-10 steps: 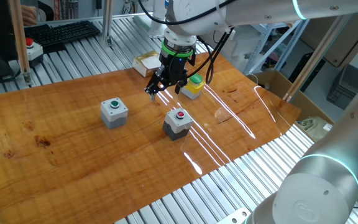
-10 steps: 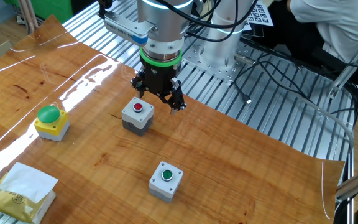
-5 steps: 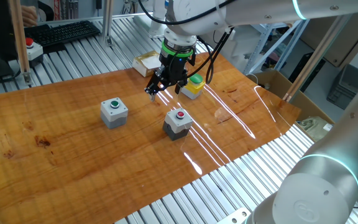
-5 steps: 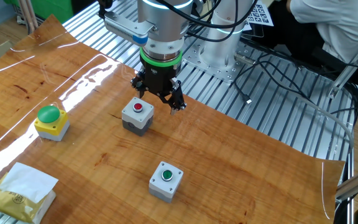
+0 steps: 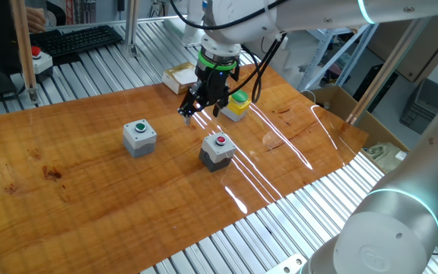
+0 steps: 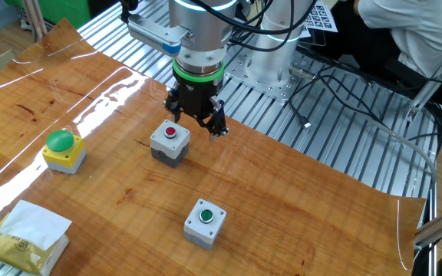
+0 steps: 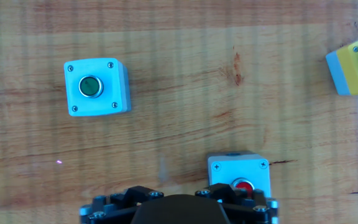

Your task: Press three buttons from left to right in sequence

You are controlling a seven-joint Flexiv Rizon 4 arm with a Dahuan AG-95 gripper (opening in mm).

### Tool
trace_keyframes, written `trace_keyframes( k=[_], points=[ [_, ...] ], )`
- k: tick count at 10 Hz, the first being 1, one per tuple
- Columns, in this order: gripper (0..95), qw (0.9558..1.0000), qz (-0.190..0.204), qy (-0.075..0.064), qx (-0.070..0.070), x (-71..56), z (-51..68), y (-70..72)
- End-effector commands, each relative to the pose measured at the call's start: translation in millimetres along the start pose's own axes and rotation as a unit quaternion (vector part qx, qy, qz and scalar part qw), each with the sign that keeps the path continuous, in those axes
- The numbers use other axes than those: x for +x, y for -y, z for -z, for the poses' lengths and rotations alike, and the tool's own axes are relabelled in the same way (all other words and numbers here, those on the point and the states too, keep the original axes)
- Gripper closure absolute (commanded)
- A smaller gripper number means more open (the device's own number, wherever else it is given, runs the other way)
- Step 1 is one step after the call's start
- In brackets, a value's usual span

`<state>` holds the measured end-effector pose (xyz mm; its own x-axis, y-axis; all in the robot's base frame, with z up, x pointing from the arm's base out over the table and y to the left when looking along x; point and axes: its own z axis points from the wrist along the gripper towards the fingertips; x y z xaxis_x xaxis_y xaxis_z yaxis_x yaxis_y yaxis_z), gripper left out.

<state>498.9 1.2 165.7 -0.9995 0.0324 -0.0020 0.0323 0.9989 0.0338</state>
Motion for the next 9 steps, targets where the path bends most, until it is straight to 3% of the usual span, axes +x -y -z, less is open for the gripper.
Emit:
trace_keyframes(
  k=[1,7,8,9],
  points=[
    [95.0,1.0000,-0.001,-0.001,-0.002,0.4,-0.1,-0.7],
    [95.0,1.0000,-0.003,-0.003,-0.007,-0.5,-1.8,4.3],
    [95.0,1.0000,-0.002,-0.003,-0.008,-1.7,-3.3,10.1],
    [95.0,0.9999,0.011,-0.001,-0.010,-6.2,-7.8,26.8]
  ],
)
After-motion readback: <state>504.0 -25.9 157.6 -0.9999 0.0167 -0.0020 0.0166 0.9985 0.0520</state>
